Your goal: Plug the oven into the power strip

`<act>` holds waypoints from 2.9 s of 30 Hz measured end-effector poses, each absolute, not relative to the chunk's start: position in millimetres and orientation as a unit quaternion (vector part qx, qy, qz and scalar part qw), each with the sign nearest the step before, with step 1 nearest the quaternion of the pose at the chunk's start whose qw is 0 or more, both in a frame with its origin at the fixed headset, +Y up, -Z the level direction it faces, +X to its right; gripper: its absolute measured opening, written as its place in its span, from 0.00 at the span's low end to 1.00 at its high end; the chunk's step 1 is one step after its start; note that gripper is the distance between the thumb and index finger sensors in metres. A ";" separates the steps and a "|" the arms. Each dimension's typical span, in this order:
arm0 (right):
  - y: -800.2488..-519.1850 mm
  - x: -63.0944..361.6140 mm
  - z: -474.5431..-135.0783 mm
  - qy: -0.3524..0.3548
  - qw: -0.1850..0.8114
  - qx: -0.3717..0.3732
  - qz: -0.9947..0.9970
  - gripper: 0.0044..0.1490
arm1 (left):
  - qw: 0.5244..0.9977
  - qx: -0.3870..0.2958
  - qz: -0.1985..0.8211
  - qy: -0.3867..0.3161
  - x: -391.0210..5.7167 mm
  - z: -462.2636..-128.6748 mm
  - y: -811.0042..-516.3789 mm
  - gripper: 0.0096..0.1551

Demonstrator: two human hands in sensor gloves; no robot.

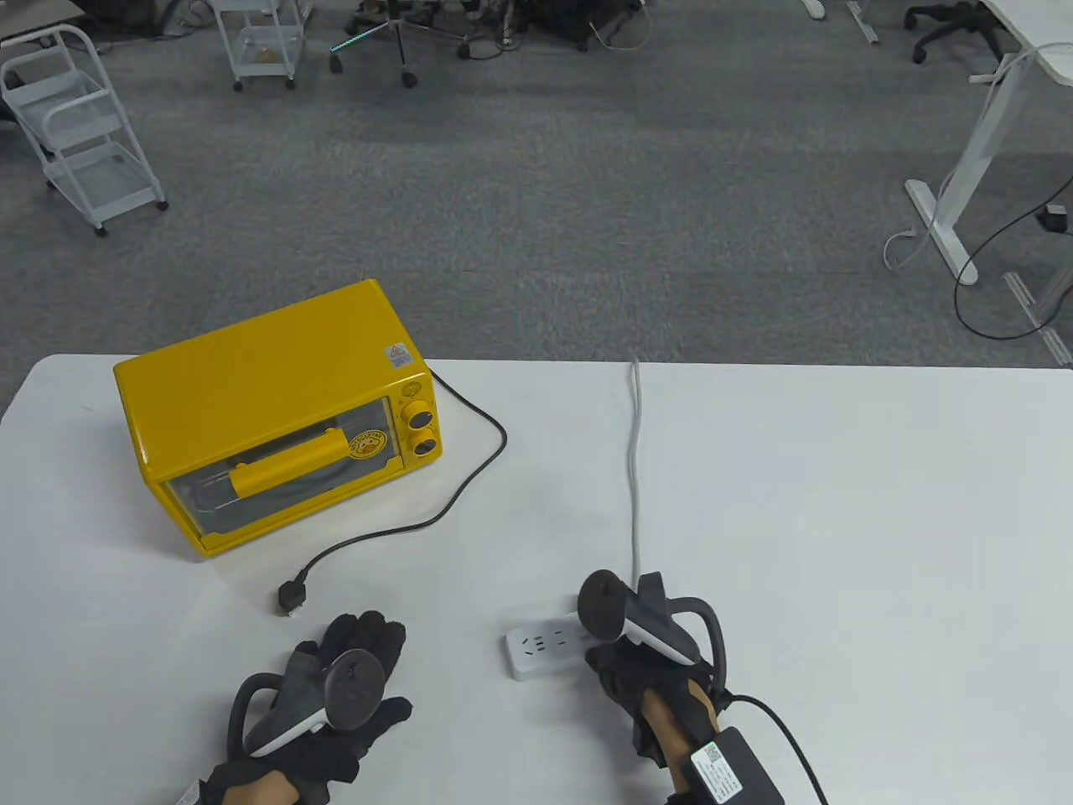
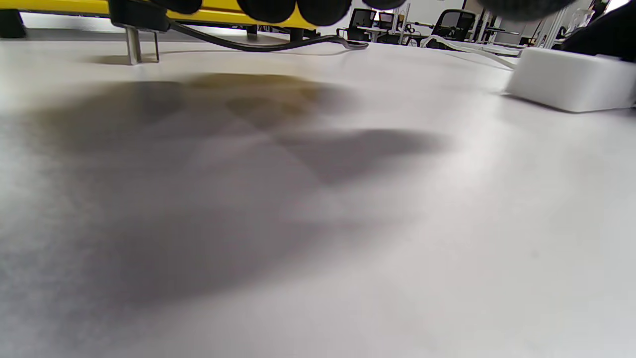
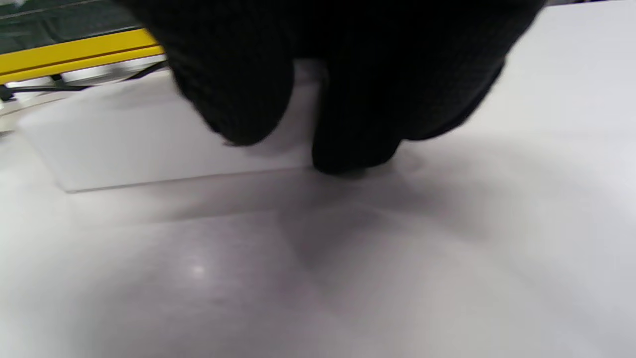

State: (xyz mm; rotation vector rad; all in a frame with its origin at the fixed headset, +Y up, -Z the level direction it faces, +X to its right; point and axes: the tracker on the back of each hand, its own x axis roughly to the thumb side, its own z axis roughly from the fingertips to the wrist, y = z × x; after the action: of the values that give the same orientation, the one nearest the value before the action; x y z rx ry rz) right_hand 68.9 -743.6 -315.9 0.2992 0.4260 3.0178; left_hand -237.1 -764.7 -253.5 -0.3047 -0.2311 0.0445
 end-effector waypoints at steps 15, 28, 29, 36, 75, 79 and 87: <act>-749.4 10.0 -299.6 0.095 0.016 0.141 0.985 0.48 | 0.992 -0.098 0.071 0.031 -298.0 -301.5 -750.8 0.44; -750.6 11.3 -298.5 0.093 0.021 0.147 0.984 0.48 | 0.988 -0.140 0.029 0.053 -303.3 -336.9 -782.9 0.38; -750.6 11.3 -298.3 0.092 0.020 0.147 0.985 0.48 | 0.990 -0.129 0.032 0.050 -302.0 -337.0 -780.9 0.37; -750.9 12.0 -297.0 0.090 0.023 0.144 0.985 0.48 | 0.997 -0.055 0.043 -0.012 -287.8 -327.2 -760.1 0.30; -752.3 15.4 -295.0 0.092 0.026 0.144 0.985 0.48 | 0.982 -0.008 0.102 -0.157 -190.5 -297.8 -742.5 0.36; -752.3 15.2 -295.0 0.093 0.026 0.144 0.985 0.48 | 0.985 0.008 0.086 -0.150 -190.0 -297.4 -740.4 0.35; -752.2 14.9 -294.7 0.093 0.024 0.145 0.985 0.48 | 0.982 -0.003 0.097 -0.161 -190.3 -298.0 -738.5 0.34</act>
State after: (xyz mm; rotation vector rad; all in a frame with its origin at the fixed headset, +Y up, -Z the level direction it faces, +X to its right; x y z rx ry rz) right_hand 14.9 -752.2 -294.7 0.4483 0.2892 3.0475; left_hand -190.3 -738.5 -298.0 -0.0058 -0.3234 0.1958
